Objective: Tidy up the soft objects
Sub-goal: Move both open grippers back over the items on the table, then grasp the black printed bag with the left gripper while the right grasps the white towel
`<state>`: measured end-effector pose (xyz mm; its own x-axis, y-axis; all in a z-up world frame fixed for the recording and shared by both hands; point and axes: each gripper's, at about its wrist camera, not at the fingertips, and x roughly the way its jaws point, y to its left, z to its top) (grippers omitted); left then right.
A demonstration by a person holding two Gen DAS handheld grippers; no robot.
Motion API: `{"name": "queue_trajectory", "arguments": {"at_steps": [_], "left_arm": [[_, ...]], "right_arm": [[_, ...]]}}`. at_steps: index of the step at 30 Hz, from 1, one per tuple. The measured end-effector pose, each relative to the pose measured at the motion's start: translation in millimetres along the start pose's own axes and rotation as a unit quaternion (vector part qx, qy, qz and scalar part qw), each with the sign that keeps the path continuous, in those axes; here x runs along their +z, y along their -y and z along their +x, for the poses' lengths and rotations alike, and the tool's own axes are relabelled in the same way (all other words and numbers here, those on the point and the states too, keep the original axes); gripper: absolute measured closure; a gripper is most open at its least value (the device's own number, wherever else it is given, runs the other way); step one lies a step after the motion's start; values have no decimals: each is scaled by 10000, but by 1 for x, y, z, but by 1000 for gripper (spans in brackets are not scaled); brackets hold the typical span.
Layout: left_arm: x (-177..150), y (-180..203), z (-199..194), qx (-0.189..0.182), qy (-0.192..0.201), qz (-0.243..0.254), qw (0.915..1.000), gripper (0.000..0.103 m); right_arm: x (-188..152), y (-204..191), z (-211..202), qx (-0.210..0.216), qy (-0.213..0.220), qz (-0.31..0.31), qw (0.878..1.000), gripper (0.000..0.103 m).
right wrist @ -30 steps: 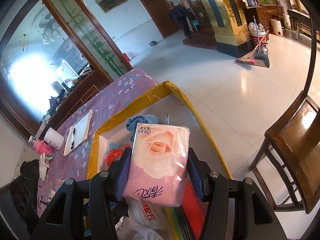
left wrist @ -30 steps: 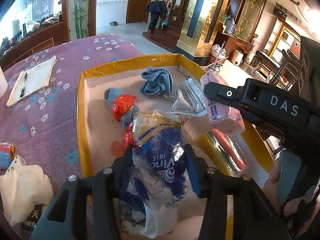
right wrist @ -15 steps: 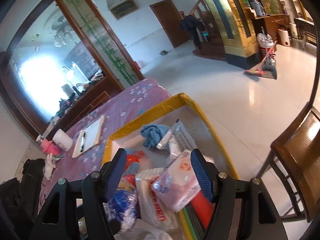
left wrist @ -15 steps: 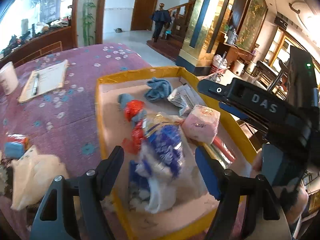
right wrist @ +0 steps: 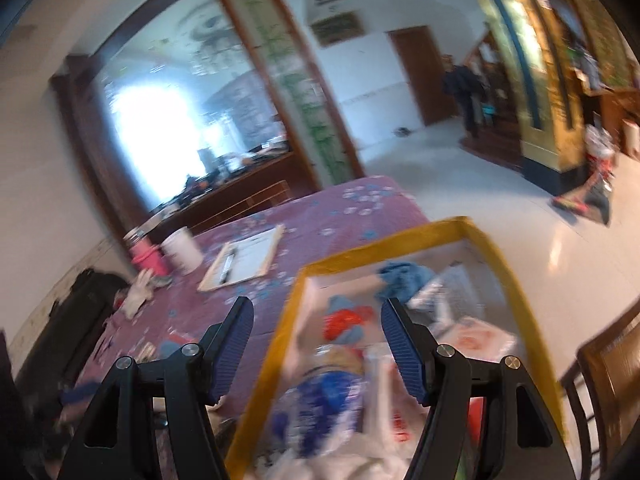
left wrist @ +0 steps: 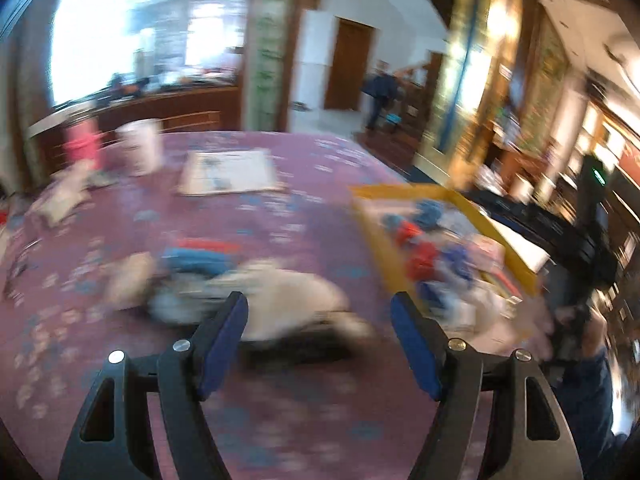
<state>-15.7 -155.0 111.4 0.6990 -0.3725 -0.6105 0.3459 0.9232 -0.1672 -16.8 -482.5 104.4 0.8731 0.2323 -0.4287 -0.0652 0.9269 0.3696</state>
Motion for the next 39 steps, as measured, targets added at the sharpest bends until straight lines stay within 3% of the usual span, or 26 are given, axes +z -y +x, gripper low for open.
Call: {"name": "queue_trajectory", "arguments": {"at_steps": [4, 6, 10, 12, 20, 23, 26, 27, 29, 30, 32, 33, 35, 39], "left_arm": [[-6, -82, -7, 661, 121, -740, 9950, 30], [-14, -120, -1, 1078, 98, -1144, 9875, 30], [-33, -170, 17, 1336, -115, -1797, 9745, 30], [-34, -180, 22, 1005, -267, -2053, 9732, 31], [-32, -163, 18, 910, -226, -1688, 9812, 31], [-32, -164, 16, 874, -191, -1699, 9814, 31], [-31, -166, 17, 857, -192, -1733, 9810, 31], [-31, -166, 17, 855, -198, -1730, 9810, 31], [-31, -166, 17, 835, -196, -1731, 9812, 31], [-31, -165, 17, 835, -192, -1722, 9813, 31], [-32, -164, 17, 832, -191, -1710, 9816, 31], [-32, -164, 17, 824, -196, -1703, 9817, 31], [-32, -163, 16, 827, -200, -1689, 9819, 31], [-32, -162, 16, 821, -208, -1685, 9821, 31]], "right_arm": [[-15, -37, 20, 588, -532, -240, 9966, 32], [-25, -64, 33, 989, -969, -271, 9900, 33], [-41, -112, 57, 1311, -1621, -507, 9767, 32], [-49, -124, 73, 1085, -1864, -627, 9745, 32], [-85, -132, 121, 790, -2727, -735, 9560, 32], [-108, -150, 107, 1168, -3017, -775, 9431, 28], [-125, -179, 83, 2122, -3283, -903, 9160, 28], [-121, -182, 73, 2281, -3167, -894, 9163, 28], [-106, -180, 64, 2138, -2805, -1004, 9304, 28], [-94, -177, 61, 1737, -2422, -1269, 9461, 27], [-84, -172, 68, 988, -2146, -1615, 9582, 19], [-81, -169, 79, 578, -2071, -1798, 9599, 18], [-85, -168, 101, 222, -2241, -2069, 9521, 18], [-96, -170, 134, -228, -2392, -2282, 9435, 18]]}}
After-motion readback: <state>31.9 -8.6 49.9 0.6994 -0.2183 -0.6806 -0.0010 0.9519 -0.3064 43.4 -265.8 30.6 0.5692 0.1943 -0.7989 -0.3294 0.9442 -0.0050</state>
